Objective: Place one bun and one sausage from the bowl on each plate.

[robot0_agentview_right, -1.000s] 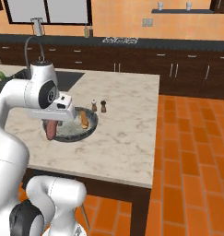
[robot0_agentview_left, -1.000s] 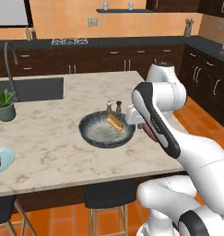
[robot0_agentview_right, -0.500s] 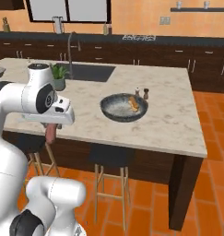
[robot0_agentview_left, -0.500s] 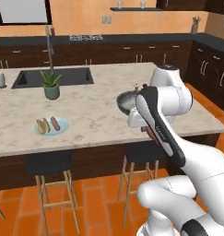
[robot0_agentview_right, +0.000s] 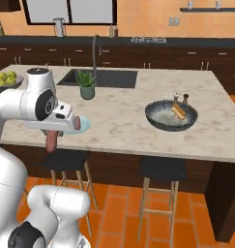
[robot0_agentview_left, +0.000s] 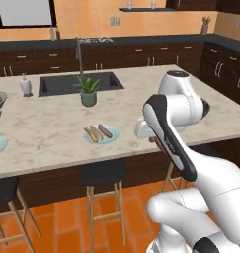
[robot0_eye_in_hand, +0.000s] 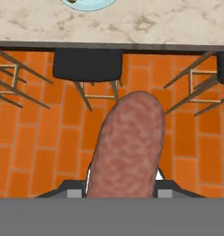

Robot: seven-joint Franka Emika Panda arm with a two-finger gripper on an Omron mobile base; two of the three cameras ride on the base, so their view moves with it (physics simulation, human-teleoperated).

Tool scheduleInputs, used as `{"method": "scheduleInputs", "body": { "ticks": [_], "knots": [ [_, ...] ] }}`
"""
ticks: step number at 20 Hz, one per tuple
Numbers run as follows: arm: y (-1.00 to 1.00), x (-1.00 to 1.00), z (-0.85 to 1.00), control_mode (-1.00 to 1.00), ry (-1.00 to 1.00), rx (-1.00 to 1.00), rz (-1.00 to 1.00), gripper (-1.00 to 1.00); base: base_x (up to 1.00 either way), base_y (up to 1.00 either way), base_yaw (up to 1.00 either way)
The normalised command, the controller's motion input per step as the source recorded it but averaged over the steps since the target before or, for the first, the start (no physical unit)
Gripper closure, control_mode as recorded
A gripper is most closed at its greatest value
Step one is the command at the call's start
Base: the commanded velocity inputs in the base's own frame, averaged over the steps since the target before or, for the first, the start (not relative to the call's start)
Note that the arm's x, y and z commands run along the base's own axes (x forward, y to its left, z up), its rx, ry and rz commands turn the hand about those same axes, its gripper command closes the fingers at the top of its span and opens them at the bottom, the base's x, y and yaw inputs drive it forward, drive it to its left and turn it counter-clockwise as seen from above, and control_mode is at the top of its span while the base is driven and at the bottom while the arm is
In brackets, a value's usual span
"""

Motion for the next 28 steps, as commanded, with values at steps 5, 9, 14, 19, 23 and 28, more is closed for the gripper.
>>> {"method": "scheduleInputs", "body": {
  "ticks": [5, 9, 14, 19, 23, 28],
  "knots": [
    [0.00, 0.00, 0.00, 1.00, 0.00, 0.00, 0.00, 1.00, 0.02, 1.00, -0.06],
    [0.00, 0.00, 0.00, 1.00, 0.00, 0.00, 0.00, 1.00, 0.12, 1.00, 0.00],
    [0.00, 0.00, 0.00, 1.00, 0.00, 0.00, 0.00, 1.00, 0.38, 0.96, -0.01],
    [0.00, 0.00, 0.00, 1.00, 0.00, 0.00, 0.00, 1.00, 0.01, 0.92, -0.03],
    [0.00, 0.00, 0.00, 1.00, 0.00, 0.00, 0.00, 1.00, 0.42, 0.71, -0.05],
    [0.01, 0.09, 0.00, -1.00, 0.02, 0.00, 0.00, 1.00, 0.33, 0.19, -0.01]
  ]
}}
